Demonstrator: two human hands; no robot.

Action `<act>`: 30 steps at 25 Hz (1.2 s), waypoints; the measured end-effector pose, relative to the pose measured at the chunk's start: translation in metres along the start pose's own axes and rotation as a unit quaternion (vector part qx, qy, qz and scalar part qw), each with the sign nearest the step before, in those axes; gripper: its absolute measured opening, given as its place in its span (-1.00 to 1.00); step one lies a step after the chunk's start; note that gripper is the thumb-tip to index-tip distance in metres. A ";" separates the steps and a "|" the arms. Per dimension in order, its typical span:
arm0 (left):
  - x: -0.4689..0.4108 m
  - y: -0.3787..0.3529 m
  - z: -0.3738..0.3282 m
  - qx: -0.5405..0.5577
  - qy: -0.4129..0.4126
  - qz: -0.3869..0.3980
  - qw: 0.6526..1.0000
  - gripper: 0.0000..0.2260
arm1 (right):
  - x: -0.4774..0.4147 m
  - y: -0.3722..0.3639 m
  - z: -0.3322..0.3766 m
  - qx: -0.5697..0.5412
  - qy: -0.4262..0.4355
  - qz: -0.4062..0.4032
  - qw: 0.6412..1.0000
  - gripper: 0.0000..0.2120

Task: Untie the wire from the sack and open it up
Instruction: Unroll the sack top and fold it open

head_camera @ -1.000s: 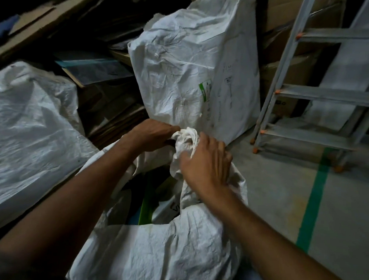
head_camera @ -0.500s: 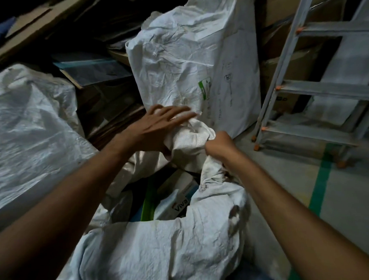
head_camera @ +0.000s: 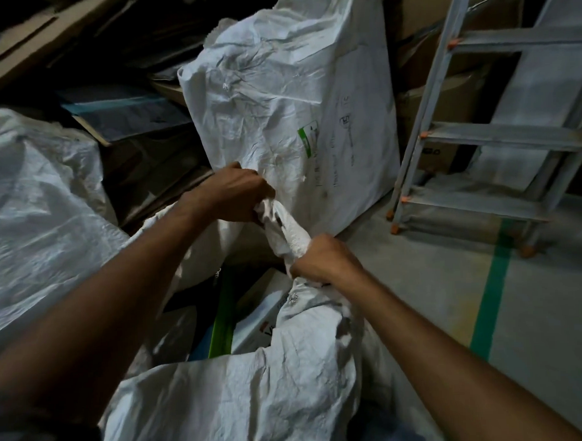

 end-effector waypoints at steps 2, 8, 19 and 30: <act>0.003 -0.003 0.004 0.034 0.022 0.013 0.999 -0.46 | -0.005 0.012 0.001 -0.073 -0.008 0.010 0.997 -0.61; 0.012 0.005 -0.032 0.137 0.080 -0.041 0.987 -0.12 | -0.014 0.020 -0.025 -0.407 -0.159 0.156 0.886 -0.65; 0.123 0.035 -0.189 0.664 0.174 0.101 0.720 -0.56 | 0.002 0.010 -0.024 -0.436 -0.118 0.092 0.887 -0.46; 0.190 0.046 -0.224 0.316 0.365 -0.123 0.867 -0.75 | 0.103 0.002 -0.019 0.458 0.412 0.176 0.768 -0.35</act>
Point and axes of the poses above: each hand's wrist, its own x-axis away from the middle knuckle, its own y-axis out of the back of the hand, z = x × y, the point moved 4 cm from there along -x, towards the middle knuckle, and after that the axes turned 4 degrees about -x, right-handed, at the moved point
